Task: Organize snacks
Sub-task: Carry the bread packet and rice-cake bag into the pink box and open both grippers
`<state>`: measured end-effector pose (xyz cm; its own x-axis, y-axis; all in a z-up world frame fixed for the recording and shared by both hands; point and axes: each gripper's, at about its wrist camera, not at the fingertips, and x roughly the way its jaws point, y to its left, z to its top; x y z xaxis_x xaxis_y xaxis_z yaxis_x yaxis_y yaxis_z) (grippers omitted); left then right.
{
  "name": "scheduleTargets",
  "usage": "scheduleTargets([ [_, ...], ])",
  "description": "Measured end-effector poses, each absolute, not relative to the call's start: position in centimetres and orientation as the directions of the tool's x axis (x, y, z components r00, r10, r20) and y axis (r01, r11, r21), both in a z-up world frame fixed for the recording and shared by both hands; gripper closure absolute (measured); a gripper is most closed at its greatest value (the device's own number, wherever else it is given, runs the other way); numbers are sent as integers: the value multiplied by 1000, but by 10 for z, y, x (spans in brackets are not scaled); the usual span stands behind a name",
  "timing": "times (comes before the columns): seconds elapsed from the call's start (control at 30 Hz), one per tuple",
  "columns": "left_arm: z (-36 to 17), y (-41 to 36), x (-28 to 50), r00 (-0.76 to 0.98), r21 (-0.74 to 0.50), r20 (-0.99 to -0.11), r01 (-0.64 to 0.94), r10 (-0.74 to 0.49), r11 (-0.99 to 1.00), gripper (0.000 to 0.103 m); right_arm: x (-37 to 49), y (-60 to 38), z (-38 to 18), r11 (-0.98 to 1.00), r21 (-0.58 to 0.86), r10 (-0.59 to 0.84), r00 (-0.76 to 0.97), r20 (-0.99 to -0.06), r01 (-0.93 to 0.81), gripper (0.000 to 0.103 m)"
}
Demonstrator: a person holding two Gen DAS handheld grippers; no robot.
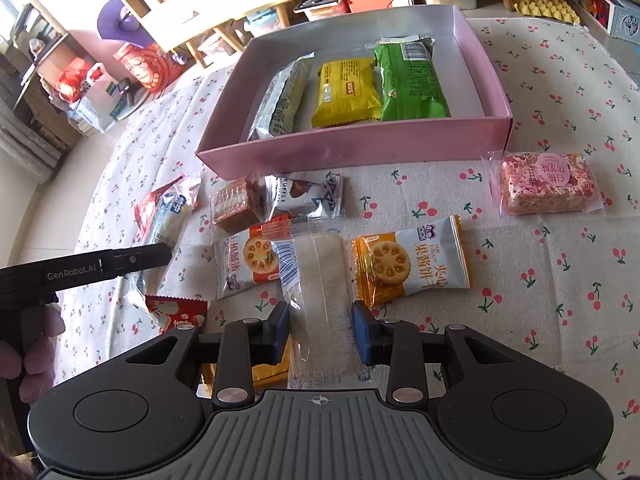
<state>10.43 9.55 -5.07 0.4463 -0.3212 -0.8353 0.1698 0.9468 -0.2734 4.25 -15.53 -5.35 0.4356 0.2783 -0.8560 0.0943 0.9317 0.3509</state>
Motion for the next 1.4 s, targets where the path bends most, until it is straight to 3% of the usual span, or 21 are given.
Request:
scheduleTargets([
  [0.53, -35, 91, 97, 463, -346, -797, 176, -388, 922, 72, 42, -167, -35, 857, 504, 409, 453, -792, 106, 70],
  [1.27, -22, 58, 136, 537, -459, -719, 110, -441, 882, 72, 90, -211, -5, 726, 640, 368, 645, -670, 251, 70],
  [1.4, -22, 47, 155, 556, -443, -716, 105, -422, 890, 72, 112, -209, -10, 737, 618, 335, 647, -685, 273, 70],
])
